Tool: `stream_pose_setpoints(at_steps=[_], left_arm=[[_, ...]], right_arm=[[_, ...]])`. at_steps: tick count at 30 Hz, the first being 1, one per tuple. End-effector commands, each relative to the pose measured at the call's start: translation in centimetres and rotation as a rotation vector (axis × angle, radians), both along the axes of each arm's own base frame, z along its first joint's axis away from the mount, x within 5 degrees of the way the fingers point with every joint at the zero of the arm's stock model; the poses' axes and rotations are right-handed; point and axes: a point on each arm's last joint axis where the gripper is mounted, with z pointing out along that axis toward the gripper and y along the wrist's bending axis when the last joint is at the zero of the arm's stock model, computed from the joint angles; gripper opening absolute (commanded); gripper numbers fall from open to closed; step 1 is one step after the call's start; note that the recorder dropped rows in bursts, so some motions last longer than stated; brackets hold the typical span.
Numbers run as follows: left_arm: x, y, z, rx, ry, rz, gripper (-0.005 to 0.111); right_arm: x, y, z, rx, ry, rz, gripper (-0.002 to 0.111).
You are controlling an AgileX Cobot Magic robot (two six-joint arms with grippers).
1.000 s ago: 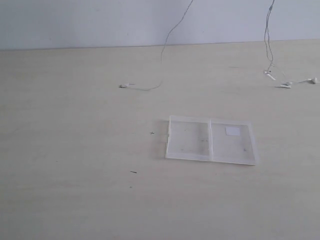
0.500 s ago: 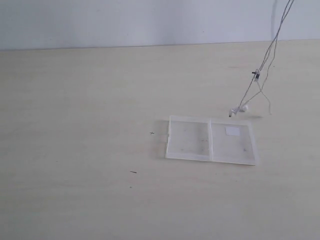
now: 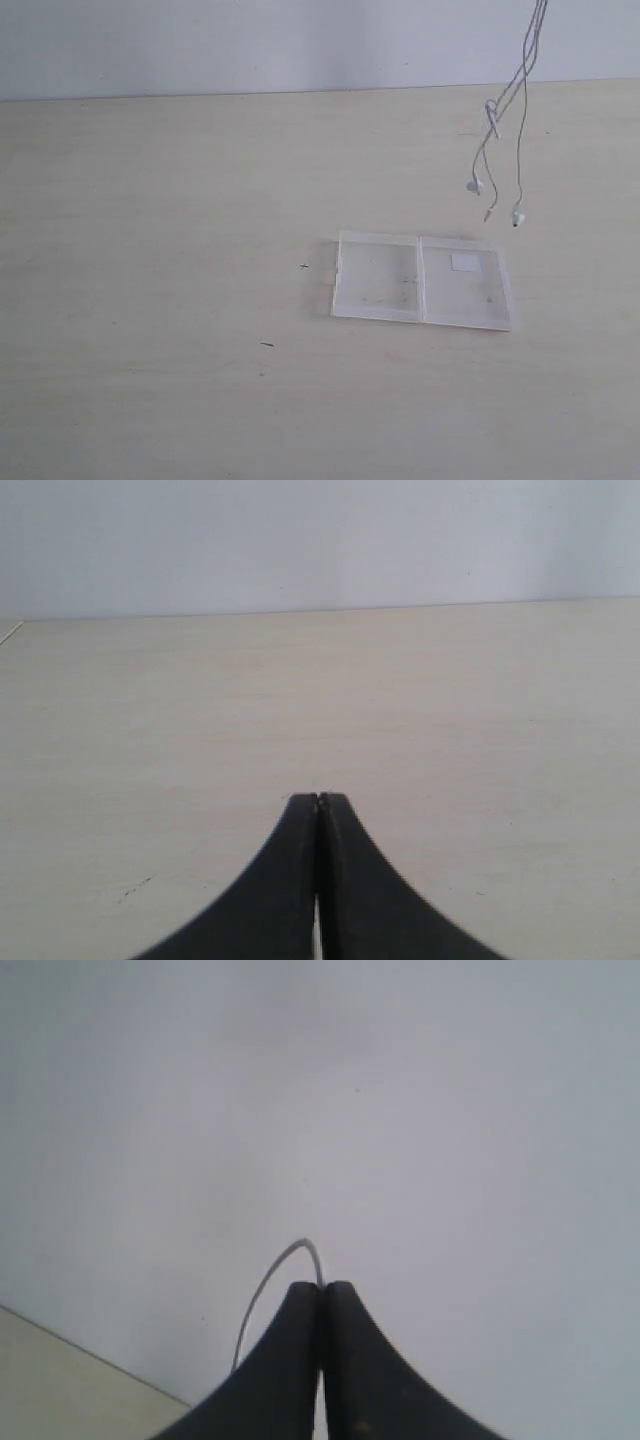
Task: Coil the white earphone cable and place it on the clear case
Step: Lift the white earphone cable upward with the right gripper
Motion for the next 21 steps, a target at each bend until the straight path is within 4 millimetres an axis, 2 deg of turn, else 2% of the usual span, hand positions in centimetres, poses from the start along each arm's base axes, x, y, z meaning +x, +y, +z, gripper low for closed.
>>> stream_pose_setpoints(at_steps=[1,5,12,15,21], left_arm=[[0.0,0.0,0.1,0.0,-0.011,-0.006,0.0],[0.0,0.0,0.1,0.0,-0.011,-0.006,0.0],[0.0,0.0,0.2,0.027,-0.016,-0.007,0.0],[0.1,0.0,0.9,0.064,-0.096,-0.017,0.0],[0.2,-0.3,2.5,-0.047,-0.286,-0.031,0.0]], right_arm=[[-0.8,0.2,1.0,0.065,-0.058,0.051,0.0],[-0.9,1.0,1.3,0.142,-0.07,0.13,0.0],[-0.2,2.3,0.6,0.174,-0.022,0.215,0.0],[0.1,2.7,0.4,0.201,-0.002,0.242,0.0],[-0.3,3.4,0.5,0.236,0.01,0.325,0.0]])
